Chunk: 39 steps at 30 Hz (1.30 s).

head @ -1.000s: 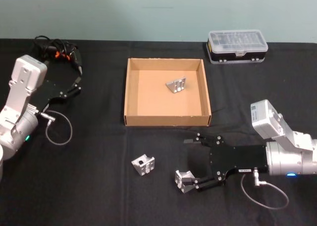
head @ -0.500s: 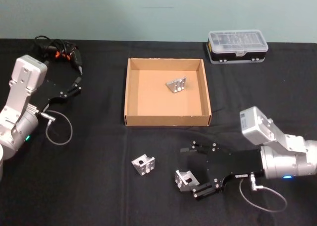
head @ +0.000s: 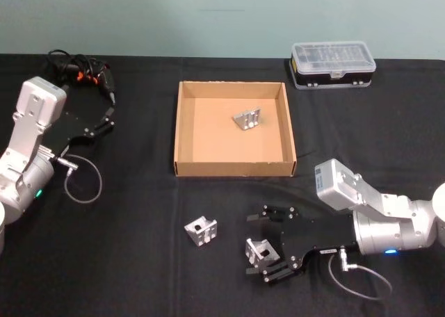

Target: Use one hand to pick up the angle iron from the table and place it into the box.

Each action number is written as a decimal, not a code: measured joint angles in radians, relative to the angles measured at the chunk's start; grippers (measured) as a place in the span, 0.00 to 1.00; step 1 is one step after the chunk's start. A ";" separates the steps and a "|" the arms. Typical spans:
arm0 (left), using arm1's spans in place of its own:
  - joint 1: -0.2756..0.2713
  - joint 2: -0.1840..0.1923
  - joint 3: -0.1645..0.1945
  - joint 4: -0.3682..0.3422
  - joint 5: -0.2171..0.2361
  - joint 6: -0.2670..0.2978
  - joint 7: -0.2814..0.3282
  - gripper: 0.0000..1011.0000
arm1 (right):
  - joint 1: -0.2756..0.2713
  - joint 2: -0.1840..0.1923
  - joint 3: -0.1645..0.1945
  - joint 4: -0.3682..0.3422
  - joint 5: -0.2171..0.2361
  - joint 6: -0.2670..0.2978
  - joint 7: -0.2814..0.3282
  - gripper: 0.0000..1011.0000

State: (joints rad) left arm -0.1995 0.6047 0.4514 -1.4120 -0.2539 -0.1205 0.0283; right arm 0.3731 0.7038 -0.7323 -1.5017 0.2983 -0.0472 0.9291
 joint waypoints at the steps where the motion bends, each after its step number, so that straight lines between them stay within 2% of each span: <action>1: 0.000 0.000 0.000 0.000 0.000 0.000 0.000 0.99 | 0.000 0.000 0.000 0.000 0.000 0.000 0.000 0.99; 7: 0.000 0.000 0.000 0.000 0.000 0.000 0.000 0.99 | 0.011 -0.009 -0.019 0.013 -0.010 0.022 -0.015 0.99; 16: 0.000 0.000 0.000 0.000 0.000 0.000 0.000 0.99 | 0.010 -0.009 -0.018 0.013 -0.010 0.022 -0.015 0.97; 26: 0.000 0.000 0.000 0.000 0.000 0.000 0.000 0.99 | 0.009 -0.008 -0.016 0.011 -0.009 0.019 -0.014 0.73; 29: 0.000 0.000 0.000 0.000 0.000 0.000 0.000 0.99 | 0.009 -0.008 -0.015 0.011 -0.009 0.018 -0.014 0.60; 35: 0.000 0.000 0.000 0.000 0.000 0.000 0.000 0.99 | 0.008 -0.007 -0.015 0.010 -0.008 0.017 -0.012 0.43; 39: 0.000 0.000 0.000 0.000 0.000 0.000 0.000 0.99 | 0.008 -0.007 -0.014 0.010 -0.008 0.017 -0.012 0.39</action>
State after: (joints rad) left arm -0.1995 0.6047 0.4514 -1.4120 -0.2538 -0.1205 0.0283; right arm 0.3808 0.6967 -0.7464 -1.4921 0.2905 -0.0305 0.9172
